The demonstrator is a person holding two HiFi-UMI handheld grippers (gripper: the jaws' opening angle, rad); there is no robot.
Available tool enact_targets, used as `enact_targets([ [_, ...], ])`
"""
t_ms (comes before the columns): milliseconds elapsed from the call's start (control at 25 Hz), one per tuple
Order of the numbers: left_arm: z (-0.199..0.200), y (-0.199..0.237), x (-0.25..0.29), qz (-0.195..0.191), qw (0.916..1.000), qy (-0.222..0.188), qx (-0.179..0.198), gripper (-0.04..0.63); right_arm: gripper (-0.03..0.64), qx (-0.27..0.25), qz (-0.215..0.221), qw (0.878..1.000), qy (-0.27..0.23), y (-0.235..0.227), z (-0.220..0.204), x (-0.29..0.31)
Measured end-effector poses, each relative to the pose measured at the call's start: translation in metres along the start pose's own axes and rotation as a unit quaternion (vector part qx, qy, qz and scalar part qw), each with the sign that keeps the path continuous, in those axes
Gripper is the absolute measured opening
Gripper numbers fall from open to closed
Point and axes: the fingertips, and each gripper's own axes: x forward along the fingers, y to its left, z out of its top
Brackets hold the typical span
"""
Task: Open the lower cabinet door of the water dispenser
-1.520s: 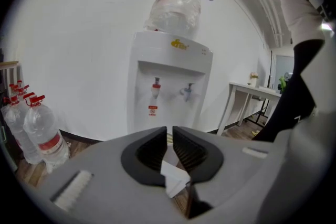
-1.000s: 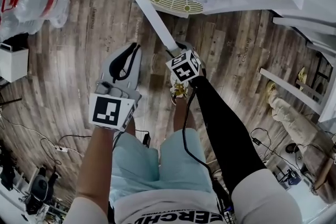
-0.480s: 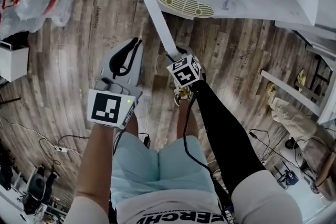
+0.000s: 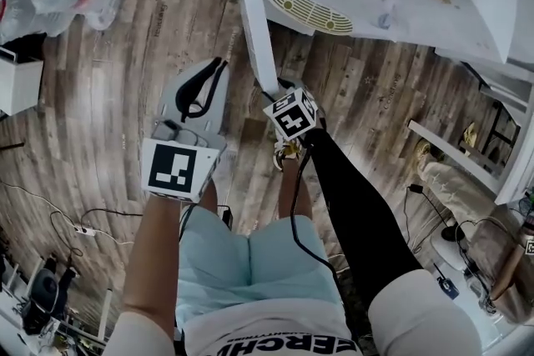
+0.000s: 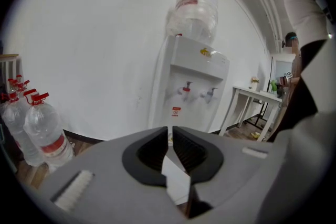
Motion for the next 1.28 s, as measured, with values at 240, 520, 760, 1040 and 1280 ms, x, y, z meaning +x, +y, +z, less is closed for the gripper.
enact_targets([
  [240, -0.009, 0.019, -0.016, 0.011, 0.9999, -0.001, -0.008, 0.057, 0.196, 0.007, 0.008, 1.0, -0.002, 0.017, 0.01, 0.007],
  [520, -0.012, 0.033, -0.026, 0.02, 0.9997, 0.002, -0.01, 0.057, 0.198, 0.003, 0.016, 1.0, -0.002, 0.032, 0.017, 0.013],
  [760, -0.016, 0.041, -0.035, 0.03, 0.9994, -0.004, -0.015, 0.057, 0.198, -0.044, 0.014, 0.999, 0.005, 0.044, 0.021, 0.016],
  [1040, -0.021, 0.05, -0.046, 0.039, 0.9988, 0.003, -0.029, 0.057, 0.198, -0.11, 0.013, 0.994, 0.016, 0.057, 0.029, 0.021],
  [1280, -0.023, 0.06, -0.053, 0.045, 0.9986, -0.005, -0.026, 0.057, 0.198, -0.134, 0.016, 0.991, 0.012, 0.07, 0.04, 0.025],
])
